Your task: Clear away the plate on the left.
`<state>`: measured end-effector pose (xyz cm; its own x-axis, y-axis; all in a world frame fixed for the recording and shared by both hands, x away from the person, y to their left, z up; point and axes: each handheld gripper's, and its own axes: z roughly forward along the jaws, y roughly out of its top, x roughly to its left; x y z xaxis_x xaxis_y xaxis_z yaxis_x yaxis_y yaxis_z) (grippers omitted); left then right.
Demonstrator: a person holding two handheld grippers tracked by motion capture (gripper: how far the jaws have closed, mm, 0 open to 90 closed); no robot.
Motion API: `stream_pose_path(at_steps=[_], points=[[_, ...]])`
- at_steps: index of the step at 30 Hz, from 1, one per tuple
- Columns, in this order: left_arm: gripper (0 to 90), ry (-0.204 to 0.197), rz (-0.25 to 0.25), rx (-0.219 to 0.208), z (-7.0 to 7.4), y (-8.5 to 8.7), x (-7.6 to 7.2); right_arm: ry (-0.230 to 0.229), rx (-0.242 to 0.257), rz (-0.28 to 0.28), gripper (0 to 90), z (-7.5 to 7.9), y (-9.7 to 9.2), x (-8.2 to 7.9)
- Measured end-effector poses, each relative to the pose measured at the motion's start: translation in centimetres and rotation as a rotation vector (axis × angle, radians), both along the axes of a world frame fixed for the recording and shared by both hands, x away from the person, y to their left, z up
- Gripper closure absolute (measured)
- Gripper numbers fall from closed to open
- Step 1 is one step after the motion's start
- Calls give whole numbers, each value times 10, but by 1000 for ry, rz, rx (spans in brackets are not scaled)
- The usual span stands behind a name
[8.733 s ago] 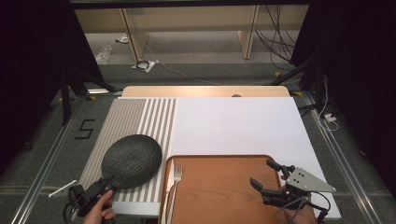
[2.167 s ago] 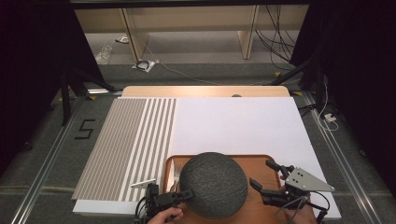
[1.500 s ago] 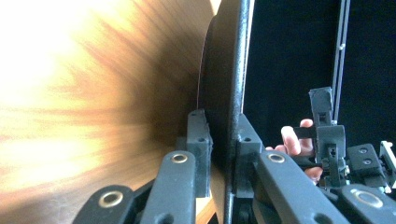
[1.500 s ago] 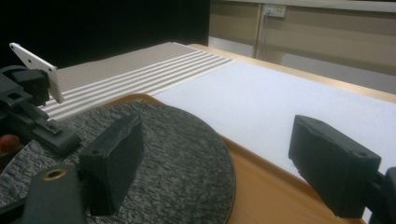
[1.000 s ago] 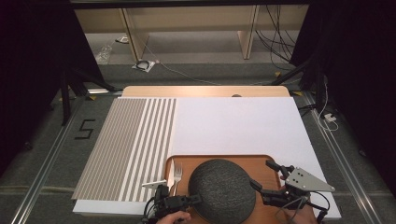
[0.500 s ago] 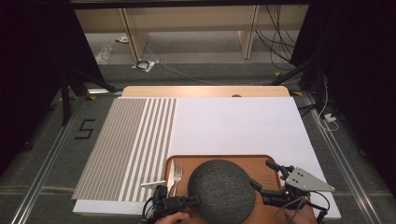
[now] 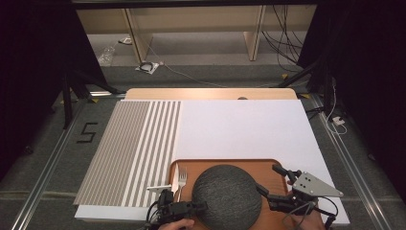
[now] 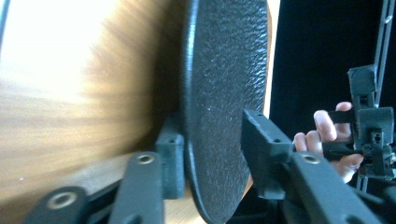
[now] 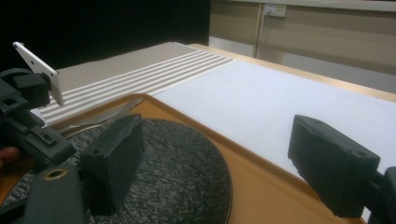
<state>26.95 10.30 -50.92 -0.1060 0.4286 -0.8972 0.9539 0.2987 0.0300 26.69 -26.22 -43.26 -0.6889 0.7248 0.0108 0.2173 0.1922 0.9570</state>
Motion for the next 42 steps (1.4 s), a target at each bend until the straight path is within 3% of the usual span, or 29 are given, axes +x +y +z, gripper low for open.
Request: stream_pose_path(at_steps=[12,23,34,42], points=[[470,-22,-40,20,4,-2,1,-7,4,4,194,0,1,0],[418,-44,-32,52,8,3,4,-7,5,4,193,0,1,0],[386,-140,-5,134,17,14,11,-2,1,6,193,0,0,0],[369,-249,-7,203,30,18,13,0,-2,6,192,1,0,-1]])
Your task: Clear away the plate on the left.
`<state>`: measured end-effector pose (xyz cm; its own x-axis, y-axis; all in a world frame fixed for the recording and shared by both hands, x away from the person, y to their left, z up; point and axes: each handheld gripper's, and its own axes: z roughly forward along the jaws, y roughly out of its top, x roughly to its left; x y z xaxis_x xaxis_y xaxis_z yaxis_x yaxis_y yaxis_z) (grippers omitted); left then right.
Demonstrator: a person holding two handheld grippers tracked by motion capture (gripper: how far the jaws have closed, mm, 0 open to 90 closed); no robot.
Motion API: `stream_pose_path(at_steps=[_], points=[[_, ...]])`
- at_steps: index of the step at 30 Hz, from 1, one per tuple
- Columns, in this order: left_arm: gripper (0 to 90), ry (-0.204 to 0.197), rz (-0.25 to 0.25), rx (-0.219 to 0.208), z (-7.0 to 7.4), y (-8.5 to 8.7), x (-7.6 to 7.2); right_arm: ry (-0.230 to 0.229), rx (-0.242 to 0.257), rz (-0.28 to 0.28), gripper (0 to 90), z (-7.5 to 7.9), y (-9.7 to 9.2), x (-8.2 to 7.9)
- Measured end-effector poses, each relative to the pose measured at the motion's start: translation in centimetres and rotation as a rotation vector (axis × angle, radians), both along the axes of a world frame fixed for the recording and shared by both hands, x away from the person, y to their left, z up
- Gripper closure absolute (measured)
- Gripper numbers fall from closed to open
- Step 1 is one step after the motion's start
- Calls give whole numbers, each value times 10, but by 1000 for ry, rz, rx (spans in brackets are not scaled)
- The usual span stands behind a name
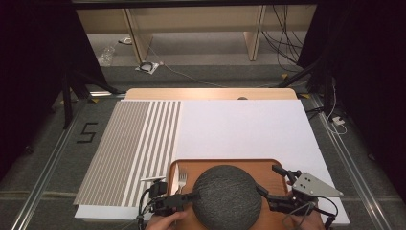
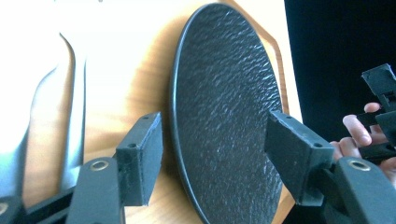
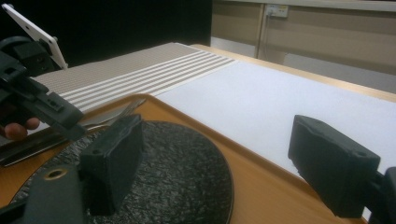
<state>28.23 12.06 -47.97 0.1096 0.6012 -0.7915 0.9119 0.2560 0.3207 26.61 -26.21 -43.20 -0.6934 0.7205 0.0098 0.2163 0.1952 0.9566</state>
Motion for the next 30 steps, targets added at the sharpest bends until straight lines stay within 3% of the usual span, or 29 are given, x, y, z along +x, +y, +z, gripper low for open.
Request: stream_pose_path(at_steps=[16,19,23,30], points=[[351,-204,-67,79,23,1,-1,-1,5,3,192,0,1,0],[349,-263,-86,98,29,2,-1,0,3,2,192,0,0,0],[339,-370,-108,146,39,1,-3,3,1,2,192,0,0,0],[312,-474,-148,153,49,4,-3,1,0,2,192,0,0,0]])
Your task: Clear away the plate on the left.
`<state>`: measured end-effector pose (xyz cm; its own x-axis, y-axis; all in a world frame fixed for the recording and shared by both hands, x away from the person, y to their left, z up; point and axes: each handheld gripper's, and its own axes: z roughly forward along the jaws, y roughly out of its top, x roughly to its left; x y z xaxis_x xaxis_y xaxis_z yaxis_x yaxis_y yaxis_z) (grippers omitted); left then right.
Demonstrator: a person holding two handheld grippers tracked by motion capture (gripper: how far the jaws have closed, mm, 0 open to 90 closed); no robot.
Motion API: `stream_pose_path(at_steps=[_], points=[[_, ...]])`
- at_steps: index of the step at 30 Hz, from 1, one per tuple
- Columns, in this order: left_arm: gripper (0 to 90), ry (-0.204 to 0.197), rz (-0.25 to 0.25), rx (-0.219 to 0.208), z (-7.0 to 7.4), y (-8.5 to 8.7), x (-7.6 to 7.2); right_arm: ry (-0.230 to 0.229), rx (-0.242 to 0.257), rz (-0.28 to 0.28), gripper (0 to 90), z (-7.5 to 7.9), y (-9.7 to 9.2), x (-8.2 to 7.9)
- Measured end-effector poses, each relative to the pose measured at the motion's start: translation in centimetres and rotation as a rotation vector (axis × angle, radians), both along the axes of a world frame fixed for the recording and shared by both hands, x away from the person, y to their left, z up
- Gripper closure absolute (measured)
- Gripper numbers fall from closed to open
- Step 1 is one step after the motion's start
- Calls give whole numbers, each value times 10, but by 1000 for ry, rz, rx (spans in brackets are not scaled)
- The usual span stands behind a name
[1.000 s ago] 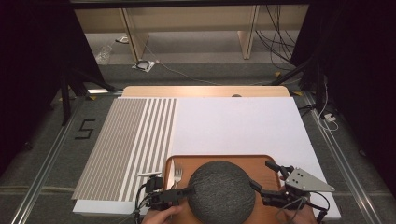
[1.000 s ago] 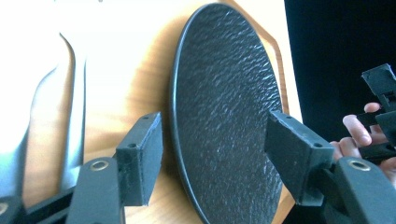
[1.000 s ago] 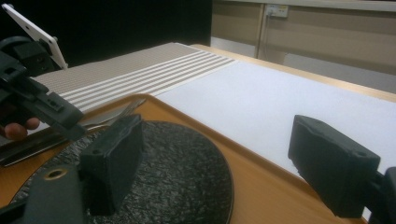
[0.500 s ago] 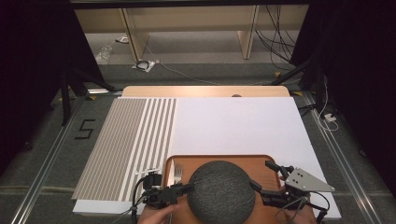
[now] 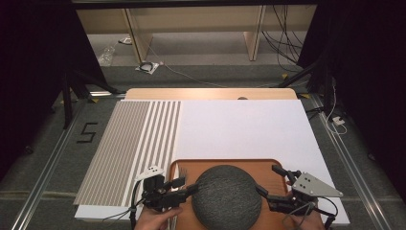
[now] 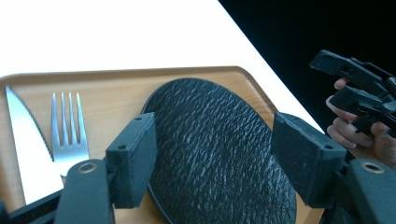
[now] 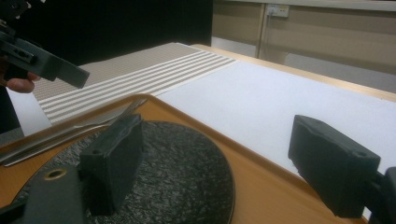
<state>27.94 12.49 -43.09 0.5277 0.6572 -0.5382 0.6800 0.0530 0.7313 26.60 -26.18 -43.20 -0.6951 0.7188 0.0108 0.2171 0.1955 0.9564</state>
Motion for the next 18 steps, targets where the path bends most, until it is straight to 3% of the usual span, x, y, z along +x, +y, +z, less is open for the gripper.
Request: stream_pose_path(at_steps=[2,4,6,10,18], points=[[308,-26,-15,10,2,1,1,2,2,0,192,0,0,0],[308,-26,-29,-11,2,3,2,-1,8,3,192,0,0,1],[304,-65,-38,18,3,3,2,-3,11,2,192,-1,0,1],[294,-105,-66,27,5,4,2,-2,10,3,192,-1,0,1],[262,-200,-69,56,8,10,3,1,8,3,192,0,0,1]])
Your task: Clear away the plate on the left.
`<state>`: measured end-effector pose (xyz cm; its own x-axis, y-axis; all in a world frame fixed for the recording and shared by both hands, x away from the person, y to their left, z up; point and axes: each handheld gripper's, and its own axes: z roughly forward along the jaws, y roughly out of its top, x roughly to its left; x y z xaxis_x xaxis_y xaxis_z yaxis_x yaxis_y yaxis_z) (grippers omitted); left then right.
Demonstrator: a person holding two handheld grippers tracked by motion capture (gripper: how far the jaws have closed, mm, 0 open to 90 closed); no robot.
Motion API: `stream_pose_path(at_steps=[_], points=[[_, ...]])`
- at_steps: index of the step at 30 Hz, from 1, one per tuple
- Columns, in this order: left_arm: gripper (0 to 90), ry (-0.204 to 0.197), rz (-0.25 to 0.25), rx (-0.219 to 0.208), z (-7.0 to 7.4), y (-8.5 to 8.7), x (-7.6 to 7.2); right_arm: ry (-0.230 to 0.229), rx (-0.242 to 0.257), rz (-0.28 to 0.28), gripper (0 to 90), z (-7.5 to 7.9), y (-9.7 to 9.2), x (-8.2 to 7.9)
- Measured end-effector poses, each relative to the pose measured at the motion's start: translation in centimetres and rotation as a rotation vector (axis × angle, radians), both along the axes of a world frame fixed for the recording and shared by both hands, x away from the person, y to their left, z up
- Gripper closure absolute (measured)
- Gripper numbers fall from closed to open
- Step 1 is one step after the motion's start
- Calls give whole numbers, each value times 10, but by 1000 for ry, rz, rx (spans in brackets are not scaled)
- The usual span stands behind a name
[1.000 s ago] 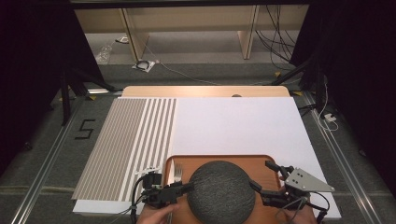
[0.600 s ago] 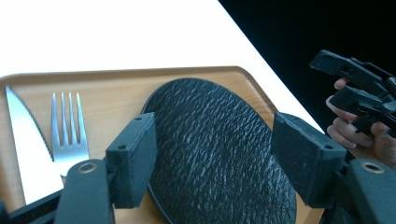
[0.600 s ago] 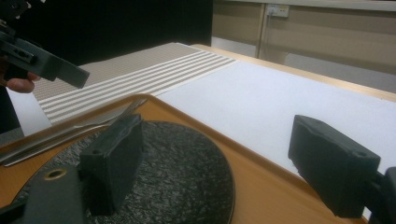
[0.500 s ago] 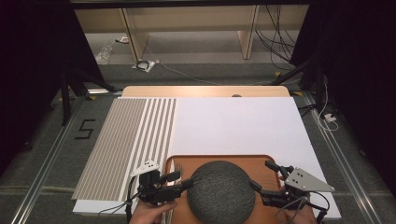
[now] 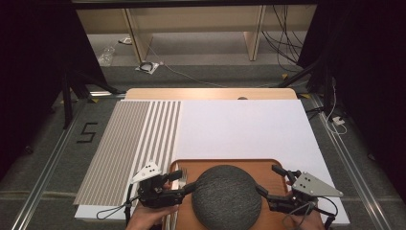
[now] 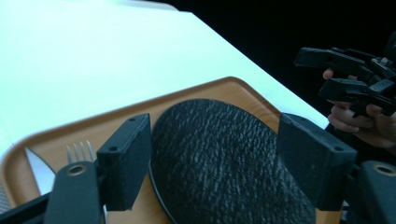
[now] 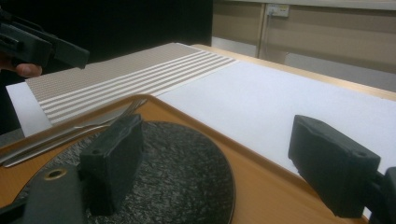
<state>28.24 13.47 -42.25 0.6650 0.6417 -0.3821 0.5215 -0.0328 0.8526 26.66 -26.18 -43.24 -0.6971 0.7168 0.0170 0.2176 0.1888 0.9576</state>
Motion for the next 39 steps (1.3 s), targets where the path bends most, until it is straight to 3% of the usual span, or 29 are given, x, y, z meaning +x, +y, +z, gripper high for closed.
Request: stream_pose_path(at_steps=[12,20,25,29,39], points=[[247,-121,27,32,1,14,3,-1,5,-3,192,0,0,0],[226,-170,37,39,0,22,4,1,12,-5,192,1,-1,0],[184,-186,39,32,-1,25,3,0,13,-7,191,1,-2,0],[182,-198,43,1,0,28,2,-1,12,-8,191,1,-2,0],[176,-205,50,-2,1,28,2,4,17,-8,190,1,-2,0]])
